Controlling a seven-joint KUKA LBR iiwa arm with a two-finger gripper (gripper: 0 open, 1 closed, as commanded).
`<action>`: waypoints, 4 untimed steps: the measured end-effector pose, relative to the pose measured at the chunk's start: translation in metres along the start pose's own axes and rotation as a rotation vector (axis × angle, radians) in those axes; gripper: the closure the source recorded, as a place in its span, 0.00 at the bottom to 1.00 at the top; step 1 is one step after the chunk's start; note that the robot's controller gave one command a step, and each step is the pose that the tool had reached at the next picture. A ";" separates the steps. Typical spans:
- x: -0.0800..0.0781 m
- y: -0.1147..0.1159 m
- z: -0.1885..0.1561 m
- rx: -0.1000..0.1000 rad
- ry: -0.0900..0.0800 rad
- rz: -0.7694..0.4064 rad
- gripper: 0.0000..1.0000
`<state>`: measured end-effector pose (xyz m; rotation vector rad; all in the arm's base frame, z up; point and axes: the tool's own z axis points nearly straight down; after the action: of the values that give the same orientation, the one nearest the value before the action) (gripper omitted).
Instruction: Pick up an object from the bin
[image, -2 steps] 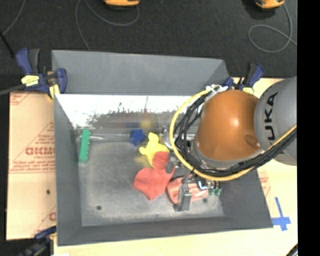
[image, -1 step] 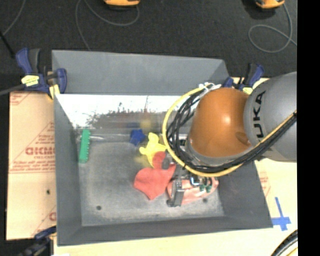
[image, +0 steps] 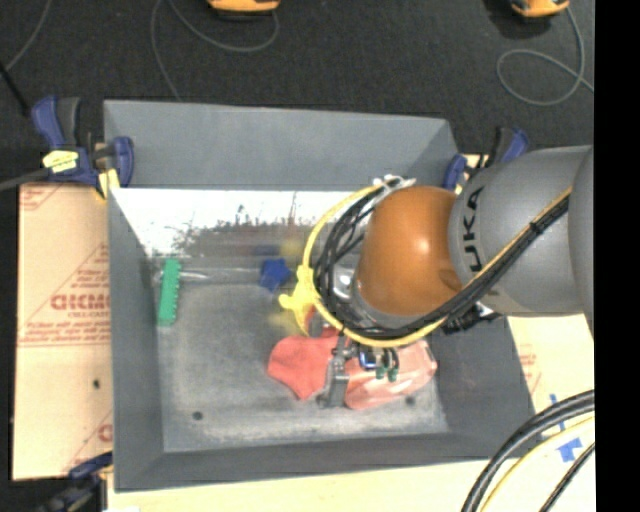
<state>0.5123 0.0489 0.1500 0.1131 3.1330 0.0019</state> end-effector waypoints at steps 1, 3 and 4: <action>-0.008 -0.008 0.039 0.001 0.006 -0.178 0.00; -0.010 -0.007 0.062 -0.001 -0.002 -0.270 0.00; -0.010 -0.006 0.062 -0.001 -0.001 -0.269 1.00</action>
Offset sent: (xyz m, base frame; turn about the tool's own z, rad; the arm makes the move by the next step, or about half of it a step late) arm 0.0092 -0.0066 -0.0618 -0.2747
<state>0.5223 0.0420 0.0884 -0.3078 3.1184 0.0024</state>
